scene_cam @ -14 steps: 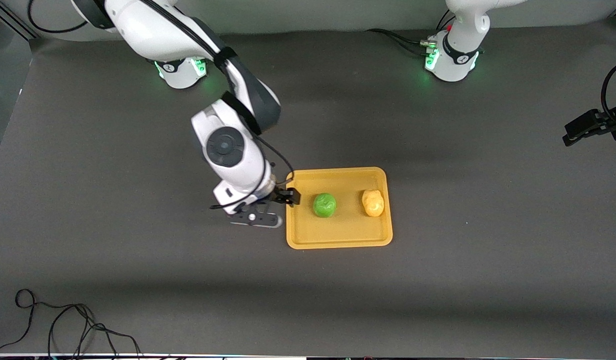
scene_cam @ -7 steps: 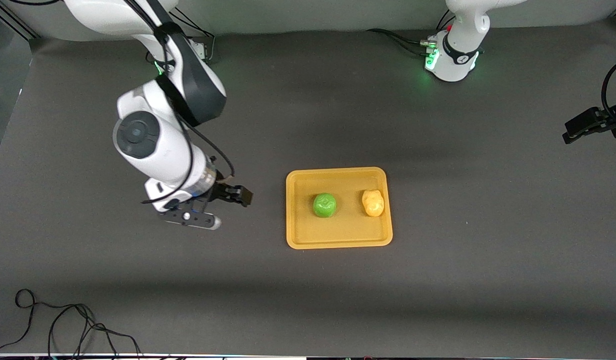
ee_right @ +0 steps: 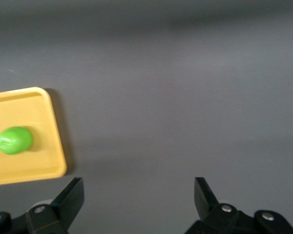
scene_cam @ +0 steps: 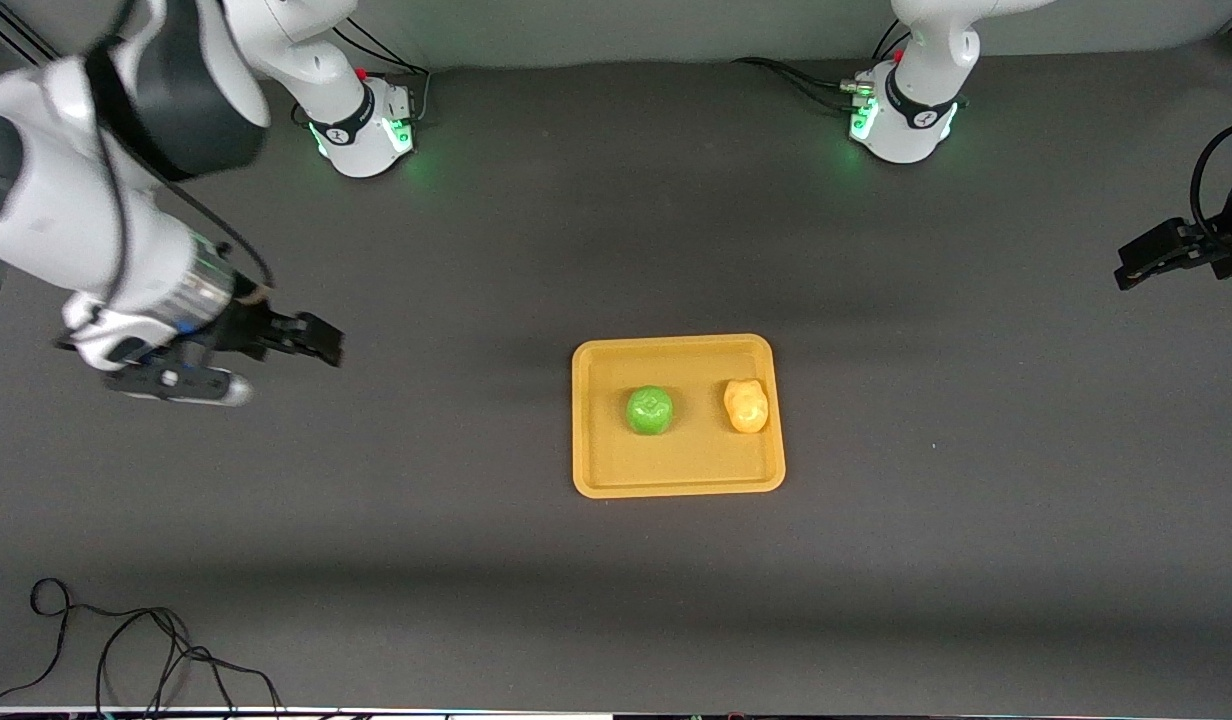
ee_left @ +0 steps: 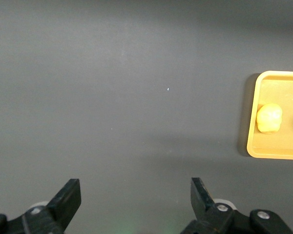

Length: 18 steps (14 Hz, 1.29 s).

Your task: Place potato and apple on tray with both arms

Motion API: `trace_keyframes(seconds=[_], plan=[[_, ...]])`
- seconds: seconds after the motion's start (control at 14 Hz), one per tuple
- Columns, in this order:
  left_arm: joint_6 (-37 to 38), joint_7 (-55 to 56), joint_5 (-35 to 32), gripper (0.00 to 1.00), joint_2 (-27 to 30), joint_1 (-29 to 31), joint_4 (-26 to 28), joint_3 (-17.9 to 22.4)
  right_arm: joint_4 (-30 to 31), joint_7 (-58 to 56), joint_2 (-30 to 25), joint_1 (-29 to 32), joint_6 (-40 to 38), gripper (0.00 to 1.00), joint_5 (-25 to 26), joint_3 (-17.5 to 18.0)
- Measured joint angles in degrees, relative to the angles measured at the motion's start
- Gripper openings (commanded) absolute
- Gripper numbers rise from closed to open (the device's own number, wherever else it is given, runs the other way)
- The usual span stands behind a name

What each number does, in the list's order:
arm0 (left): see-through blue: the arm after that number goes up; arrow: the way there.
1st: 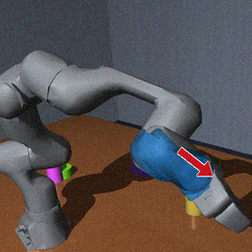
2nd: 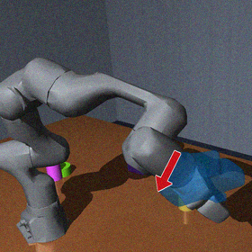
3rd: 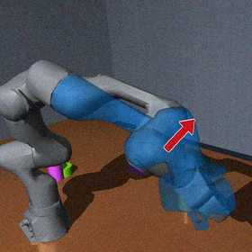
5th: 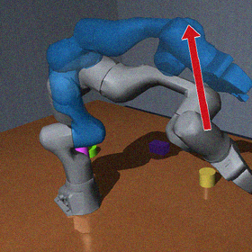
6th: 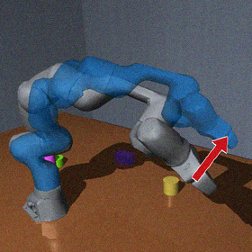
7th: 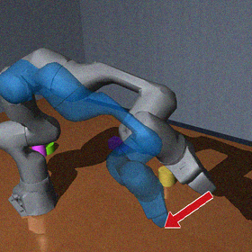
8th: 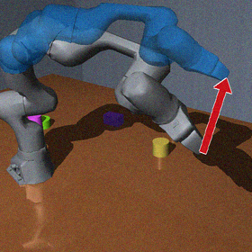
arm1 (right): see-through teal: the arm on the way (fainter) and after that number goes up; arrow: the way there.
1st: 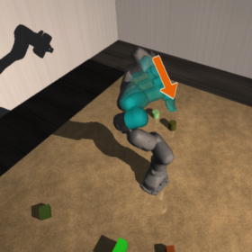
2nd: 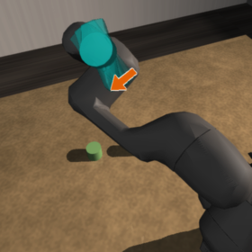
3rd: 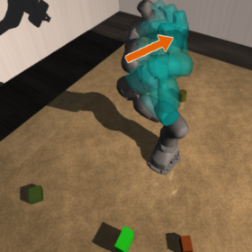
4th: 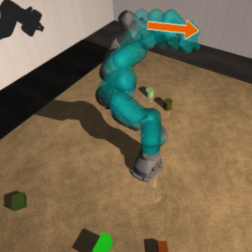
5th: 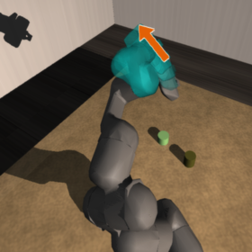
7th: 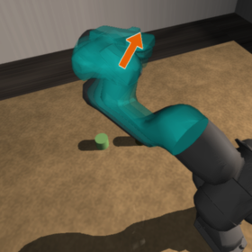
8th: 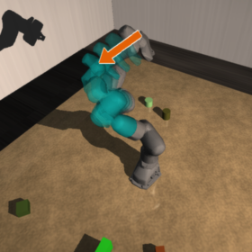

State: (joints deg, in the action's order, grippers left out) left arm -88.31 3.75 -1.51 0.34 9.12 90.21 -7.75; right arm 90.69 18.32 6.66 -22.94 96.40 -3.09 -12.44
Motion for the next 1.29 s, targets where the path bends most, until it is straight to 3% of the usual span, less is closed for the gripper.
trace_keyframes(seconds=[0.21,0.57,0.86,1.29], plan=[[-0.01,0.00,0.22,1.00,-0.24,-0.02,0.00,-0.01,0.23,-6.83,-3.40,6.62,-4.08,1.00,1.52,2.21],[-0.01,0.00,0.32,1.00,-0.28,-0.05,0.00,-0.03,0.52,-12.88,-8.73,21.62,-9.89,1.00,3.70,13.46],[-0.01,0.00,0.34,1.00,-0.37,-0.07,0.00,-0.04,1.01,-17.36,-10.85,22.89,-10.12,1.00,3.84,13.11],[0.03,0.00,0.36,1.00,-0.41,-0.10,0.01,-0.09,-0.18,-17.68,-7.89,24.54,-8.22,1.00,3.19,12.96]])
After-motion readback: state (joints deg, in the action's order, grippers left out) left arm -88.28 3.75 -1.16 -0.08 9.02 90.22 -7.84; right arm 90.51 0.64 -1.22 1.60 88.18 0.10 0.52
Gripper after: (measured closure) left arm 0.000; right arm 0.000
